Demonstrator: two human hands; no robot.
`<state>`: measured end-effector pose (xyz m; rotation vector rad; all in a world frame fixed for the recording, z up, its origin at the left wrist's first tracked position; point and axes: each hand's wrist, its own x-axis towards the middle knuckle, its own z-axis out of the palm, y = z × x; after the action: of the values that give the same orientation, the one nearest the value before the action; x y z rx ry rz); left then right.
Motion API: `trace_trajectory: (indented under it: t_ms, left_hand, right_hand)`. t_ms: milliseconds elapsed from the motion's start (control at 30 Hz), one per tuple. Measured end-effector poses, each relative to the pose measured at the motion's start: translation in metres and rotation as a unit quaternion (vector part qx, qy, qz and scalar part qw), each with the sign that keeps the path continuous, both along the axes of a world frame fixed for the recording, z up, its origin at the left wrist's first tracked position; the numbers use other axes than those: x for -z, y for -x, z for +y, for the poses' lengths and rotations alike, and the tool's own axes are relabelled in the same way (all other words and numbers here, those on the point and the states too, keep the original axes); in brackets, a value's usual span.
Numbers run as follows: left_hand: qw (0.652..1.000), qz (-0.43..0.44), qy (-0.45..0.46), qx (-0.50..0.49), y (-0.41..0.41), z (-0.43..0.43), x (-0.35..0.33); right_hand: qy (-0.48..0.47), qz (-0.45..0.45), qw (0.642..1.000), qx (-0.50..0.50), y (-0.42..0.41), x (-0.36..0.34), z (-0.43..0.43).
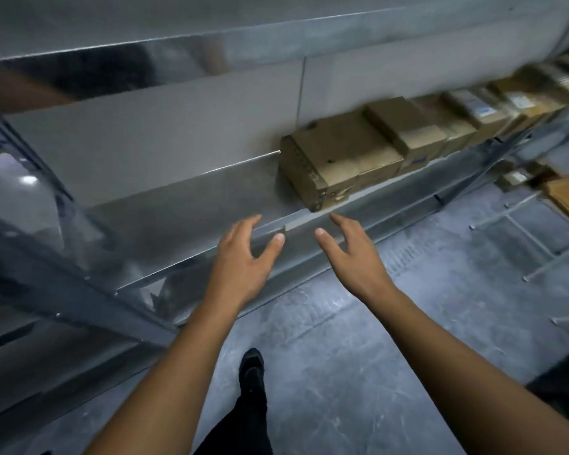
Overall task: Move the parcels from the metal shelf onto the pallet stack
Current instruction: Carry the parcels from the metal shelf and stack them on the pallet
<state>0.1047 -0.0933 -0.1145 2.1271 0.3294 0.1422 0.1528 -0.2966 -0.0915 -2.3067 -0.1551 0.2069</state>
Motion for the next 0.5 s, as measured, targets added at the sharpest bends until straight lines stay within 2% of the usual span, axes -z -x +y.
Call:
trace_trajectory:
  t_ms: [233,500]
  left_hand:
    - [0.998,0.042,0.044,-0.002,-0.105,-0.032,0.019]
    - [0.993,0.058,0.082,-0.070,-0.177,-0.067,0.045]
  right_hand:
    - [-0.012,0.011,0.998,0.068,-0.083,0.010,-0.025]
    - [-0.007,0.018,0.998,0.056,-0.160,0.038,-0.035]
